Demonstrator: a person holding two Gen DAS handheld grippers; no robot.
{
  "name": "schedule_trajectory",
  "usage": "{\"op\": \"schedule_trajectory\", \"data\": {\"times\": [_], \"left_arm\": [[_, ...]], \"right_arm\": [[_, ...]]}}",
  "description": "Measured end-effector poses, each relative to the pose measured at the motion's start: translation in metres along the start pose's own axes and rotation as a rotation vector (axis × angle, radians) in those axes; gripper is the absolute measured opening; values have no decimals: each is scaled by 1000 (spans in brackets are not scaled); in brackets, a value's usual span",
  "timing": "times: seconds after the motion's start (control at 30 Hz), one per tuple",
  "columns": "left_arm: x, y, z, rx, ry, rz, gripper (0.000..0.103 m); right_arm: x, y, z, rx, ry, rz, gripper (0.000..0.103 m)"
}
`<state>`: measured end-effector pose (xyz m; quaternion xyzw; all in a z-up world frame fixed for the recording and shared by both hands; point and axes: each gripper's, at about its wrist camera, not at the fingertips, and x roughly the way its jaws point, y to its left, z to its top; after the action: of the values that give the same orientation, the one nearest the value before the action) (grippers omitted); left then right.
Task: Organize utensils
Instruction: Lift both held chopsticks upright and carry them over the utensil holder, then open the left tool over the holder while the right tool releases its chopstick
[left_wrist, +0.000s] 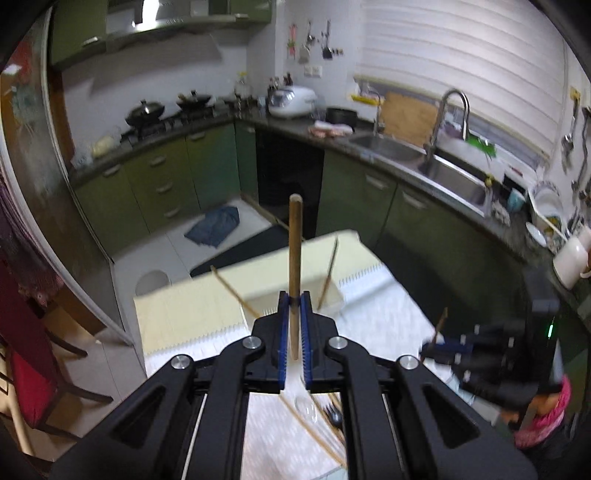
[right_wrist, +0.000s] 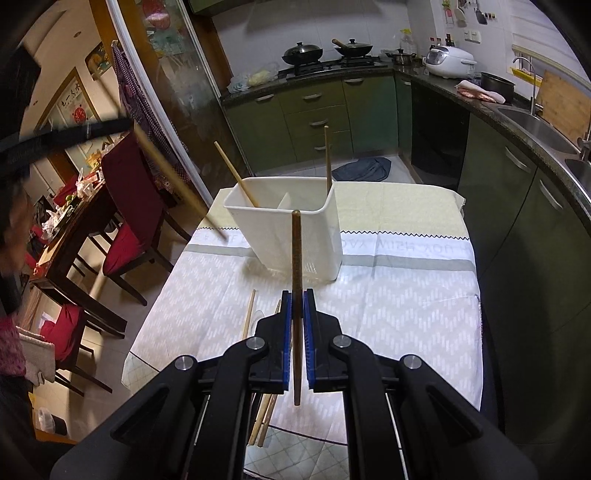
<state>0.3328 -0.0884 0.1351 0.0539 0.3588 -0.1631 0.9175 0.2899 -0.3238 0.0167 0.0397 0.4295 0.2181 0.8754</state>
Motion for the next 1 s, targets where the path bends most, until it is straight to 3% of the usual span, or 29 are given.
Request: {"op": "schedule_trajectory", "data": {"times": [0.1, 0.3, 0.5, 0.73, 0.9, 0.97, 1.0], "left_arm": [[1, -2, 24, 6, -34, 28, 6], [33, 3, 44, 10, -22, 74, 6], [77, 15, 30, -8, 37, 94, 6], [132, 27, -11, -38, 142, 81, 7], [137, 36, -26, -70, 148, 51, 15], [126, 39, -28, -81, 126, 40, 33], [118, 39, -30, -85, 113, 32, 34]], "right_arm": [[0, -5, 2, 5, -3, 2, 7], [-3, -11, 6, 15, -12, 1, 7], [-10, -10, 19, 11, -37, -2, 7], [-20, 5, 48, -11, -89, 24, 7], [-31, 17, 76, -21, -146, 40, 7], [-37, 18, 89, -21, -187, 41, 7], [-39, 19, 95, -17, -201, 44, 7]]}}
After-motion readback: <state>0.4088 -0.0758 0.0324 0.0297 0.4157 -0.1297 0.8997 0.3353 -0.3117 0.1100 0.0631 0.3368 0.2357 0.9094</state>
